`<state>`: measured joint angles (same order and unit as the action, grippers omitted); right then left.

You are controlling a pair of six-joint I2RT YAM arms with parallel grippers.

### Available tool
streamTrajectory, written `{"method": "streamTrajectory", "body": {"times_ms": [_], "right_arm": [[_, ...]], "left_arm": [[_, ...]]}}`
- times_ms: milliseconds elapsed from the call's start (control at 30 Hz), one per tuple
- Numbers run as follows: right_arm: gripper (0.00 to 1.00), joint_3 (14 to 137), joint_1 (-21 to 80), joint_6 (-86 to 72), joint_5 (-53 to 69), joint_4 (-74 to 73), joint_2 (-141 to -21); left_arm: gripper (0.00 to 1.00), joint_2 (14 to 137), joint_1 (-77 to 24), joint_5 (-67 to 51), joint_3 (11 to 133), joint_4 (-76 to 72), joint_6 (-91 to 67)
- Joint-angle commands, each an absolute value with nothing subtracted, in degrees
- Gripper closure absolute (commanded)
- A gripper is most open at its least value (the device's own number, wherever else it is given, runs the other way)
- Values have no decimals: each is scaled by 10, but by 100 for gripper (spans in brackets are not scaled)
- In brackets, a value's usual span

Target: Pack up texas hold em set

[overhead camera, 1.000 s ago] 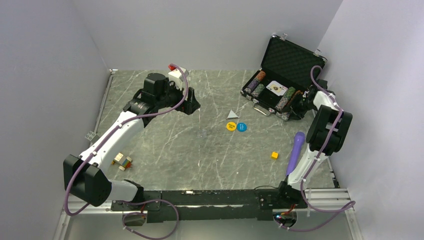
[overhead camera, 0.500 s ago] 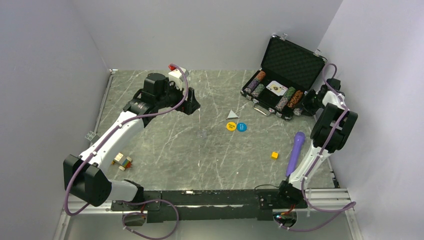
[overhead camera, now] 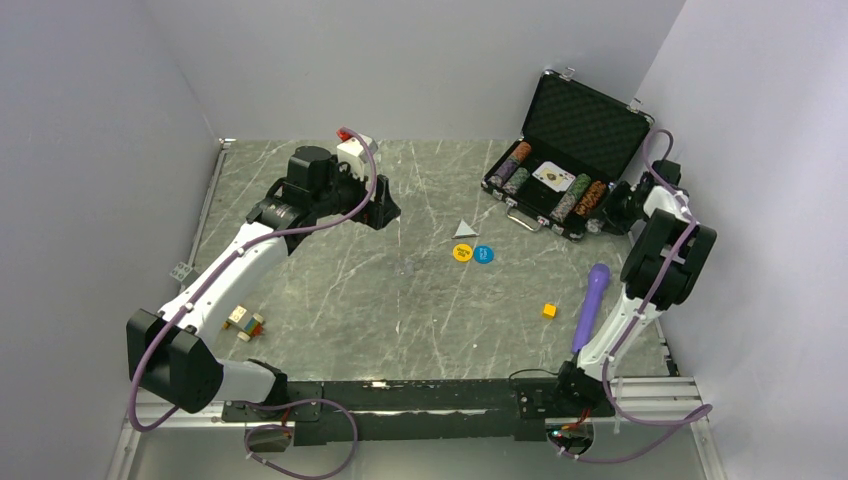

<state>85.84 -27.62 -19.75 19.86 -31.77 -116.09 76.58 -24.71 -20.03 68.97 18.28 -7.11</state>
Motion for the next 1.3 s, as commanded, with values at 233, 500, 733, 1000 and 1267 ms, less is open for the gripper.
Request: {"method": "streamTrajectory", "body": {"times_ms": [233,500,733,1000,1267], "right_arm": [[100,794,-271,-217,287,-330,-1039],[100,817,-256,-226,339,-364,-1078],[100,822,-250,-232,342,-367,-1095],[100,850,-250,-228,341,-370,-1139],[100,892,-251,-228,341,-379,-1182]], "left_arm": [[0,756,-249,-206,687,164,-71],[0,750,-249,-203,687,163,-70],[0,746,-250,-202,687,164,-69],[1,745,-250,-198,687,165,-67],[1,744,-250,-193,687,166,-63]]}}
